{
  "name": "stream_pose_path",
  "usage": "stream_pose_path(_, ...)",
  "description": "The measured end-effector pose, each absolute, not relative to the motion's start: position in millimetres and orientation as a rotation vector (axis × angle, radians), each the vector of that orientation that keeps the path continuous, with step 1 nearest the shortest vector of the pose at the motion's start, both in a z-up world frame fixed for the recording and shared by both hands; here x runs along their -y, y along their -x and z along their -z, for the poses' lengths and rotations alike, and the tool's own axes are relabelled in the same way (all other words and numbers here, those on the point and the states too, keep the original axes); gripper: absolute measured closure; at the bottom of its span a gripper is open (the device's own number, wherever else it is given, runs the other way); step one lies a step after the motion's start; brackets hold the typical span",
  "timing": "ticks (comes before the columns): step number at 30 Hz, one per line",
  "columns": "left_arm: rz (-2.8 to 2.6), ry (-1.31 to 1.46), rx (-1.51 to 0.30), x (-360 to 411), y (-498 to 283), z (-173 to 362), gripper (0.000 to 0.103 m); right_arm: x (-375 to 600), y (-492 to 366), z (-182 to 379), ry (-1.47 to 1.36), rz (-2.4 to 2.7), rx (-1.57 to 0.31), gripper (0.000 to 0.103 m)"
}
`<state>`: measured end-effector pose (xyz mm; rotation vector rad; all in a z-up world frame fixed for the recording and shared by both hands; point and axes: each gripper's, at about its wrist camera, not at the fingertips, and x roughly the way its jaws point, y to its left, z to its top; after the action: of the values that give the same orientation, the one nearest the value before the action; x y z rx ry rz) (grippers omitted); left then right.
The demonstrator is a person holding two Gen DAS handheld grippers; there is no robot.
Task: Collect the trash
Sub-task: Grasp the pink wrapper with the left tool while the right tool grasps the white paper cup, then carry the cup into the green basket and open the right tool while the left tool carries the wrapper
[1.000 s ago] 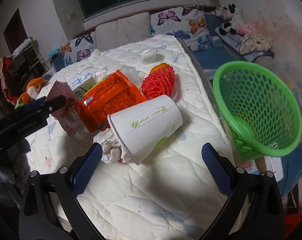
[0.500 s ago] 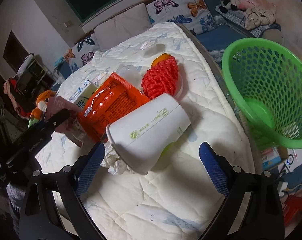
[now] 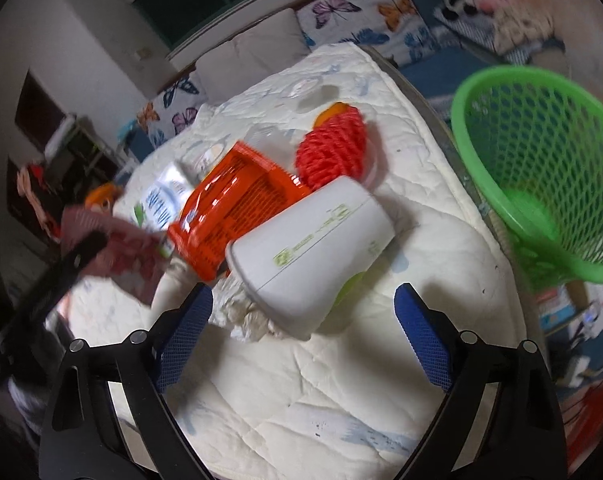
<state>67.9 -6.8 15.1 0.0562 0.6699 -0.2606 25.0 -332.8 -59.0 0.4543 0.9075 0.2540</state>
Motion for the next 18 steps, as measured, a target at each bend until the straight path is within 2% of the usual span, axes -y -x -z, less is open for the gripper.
stream_pose_path(15,0.287,-0.062,-0.642,9,-53,-25,0.080,368,-68,92,-0.917,-0.301,-0.998,0.020)
stream_pose_path(17,0.299,-0.054,-0.640,9,-51,-27,0.080,372,-68,91,-0.941,-0.302,-0.989,0.023)
stream_pose_path(18,0.302,-0.052,-0.639,9,-51,-27,0.080,373,-68,90,-0.945,-0.307,-0.985,0.030)
